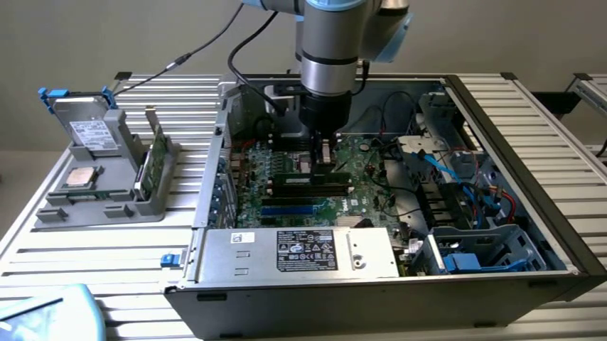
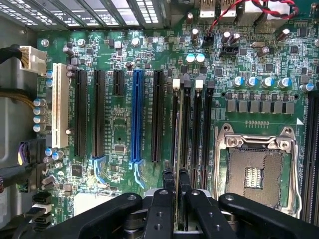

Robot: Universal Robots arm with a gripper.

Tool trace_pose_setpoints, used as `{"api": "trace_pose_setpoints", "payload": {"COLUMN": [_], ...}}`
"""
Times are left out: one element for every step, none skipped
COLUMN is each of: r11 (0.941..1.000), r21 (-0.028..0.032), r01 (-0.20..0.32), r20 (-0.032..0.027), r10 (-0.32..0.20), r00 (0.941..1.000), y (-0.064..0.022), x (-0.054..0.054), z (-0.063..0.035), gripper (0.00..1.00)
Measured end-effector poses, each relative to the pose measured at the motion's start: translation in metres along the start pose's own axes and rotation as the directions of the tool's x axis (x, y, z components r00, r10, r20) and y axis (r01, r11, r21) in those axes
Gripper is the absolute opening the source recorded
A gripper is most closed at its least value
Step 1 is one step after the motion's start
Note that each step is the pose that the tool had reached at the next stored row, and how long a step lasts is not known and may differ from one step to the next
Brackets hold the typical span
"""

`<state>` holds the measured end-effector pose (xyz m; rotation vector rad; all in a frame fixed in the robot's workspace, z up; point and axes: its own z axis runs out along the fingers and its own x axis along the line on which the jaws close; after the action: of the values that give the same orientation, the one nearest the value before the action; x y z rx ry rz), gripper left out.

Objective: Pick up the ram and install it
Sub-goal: 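Insert the ram into the slot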

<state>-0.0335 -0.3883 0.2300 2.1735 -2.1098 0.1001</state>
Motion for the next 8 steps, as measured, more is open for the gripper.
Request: {"api": "trace_pose_setpoints", "payload": {"r11": [1.0,1.0,1.0,1.0,1.0,1.0,1.0,1.0], "r21": [0.0003,0.0005,0.0006,0.0008,0.001,0.001,0.001,0.0009], "r01": [0.003,0.006,0.007,0.008,0.008,0.008,0.008,0.007], "r20": [-0.0003,-0.0006,-0.0006,-0.0005,-0.0001,0.0006,0.0019,0.0031], "r10": [-0.003,-0.006,-0.007,-0.008,-0.008,-0.008,-0.008,-0.007], "r00": [1.0,1.0,1.0,1.0,1.0,1.0,1.0,1.0], "y": [0.0005,0.0008,0.0008,0.0008,0.0009,0.0009,0.001,0.0011], "x": [0.0,0.0,0.0,0.0,0.0003,0.001,0.0019,0.0031], "z": [0.0001,0.0001,0.0001,0.0002,0.0004,0.0004,0.0005,0.0006], "gripper": [0.15,0.15,0.15,0.15,0.15,0.15,0.15,0.15]}}
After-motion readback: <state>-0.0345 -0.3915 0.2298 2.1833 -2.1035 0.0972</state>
